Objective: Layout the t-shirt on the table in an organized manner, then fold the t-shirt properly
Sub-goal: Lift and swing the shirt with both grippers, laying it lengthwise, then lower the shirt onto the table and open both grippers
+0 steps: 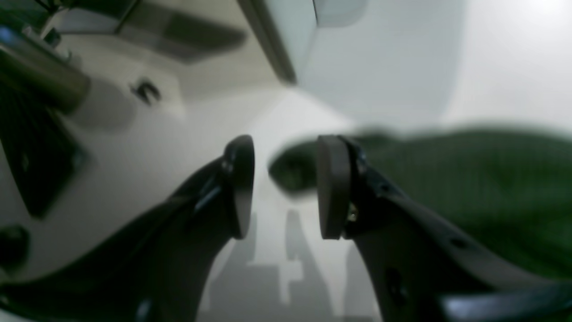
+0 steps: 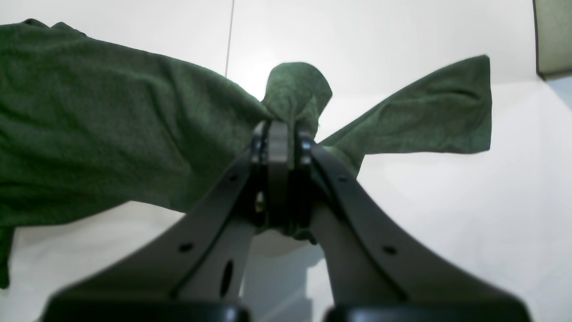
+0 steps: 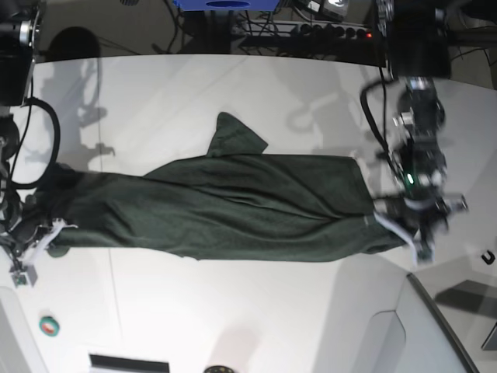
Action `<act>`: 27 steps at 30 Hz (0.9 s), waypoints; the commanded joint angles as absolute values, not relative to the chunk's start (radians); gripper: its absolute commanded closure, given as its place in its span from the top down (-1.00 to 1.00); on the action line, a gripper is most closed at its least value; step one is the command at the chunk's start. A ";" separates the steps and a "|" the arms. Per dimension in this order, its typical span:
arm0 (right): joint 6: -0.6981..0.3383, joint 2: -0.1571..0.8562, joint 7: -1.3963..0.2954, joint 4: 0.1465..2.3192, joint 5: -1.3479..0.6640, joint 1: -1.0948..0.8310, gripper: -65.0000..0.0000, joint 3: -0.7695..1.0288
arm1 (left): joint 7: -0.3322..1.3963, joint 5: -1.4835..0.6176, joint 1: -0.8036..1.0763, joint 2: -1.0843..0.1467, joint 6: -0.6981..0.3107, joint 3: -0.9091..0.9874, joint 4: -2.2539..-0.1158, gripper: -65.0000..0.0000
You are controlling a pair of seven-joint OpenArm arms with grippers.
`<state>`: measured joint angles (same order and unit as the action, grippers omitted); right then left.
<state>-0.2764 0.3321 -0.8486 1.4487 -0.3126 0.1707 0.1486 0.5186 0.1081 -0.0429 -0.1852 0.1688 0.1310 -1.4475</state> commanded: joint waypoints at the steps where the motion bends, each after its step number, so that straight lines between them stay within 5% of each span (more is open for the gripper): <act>1: -0.277 0.344 -0.831 1.463 -0.315 0.186 -1.00 0.154 | 0.509 0.114 -0.018 -0.165 0.170 0.107 -1.460 -0.29; 10: -0.277 0.325 -0.831 1.463 -0.317 0.166 -1.00 0.154 | 0.272 0.113 0.087 -0.136 0.171 0.002 -1.314 -0.31; 27: -0.274 0.325 -0.750 1.535 -0.317 -0.008 -1.00 0.160 | 0.271 0.124 -0.002 -0.194 0.173 -0.008 -1.015 -0.32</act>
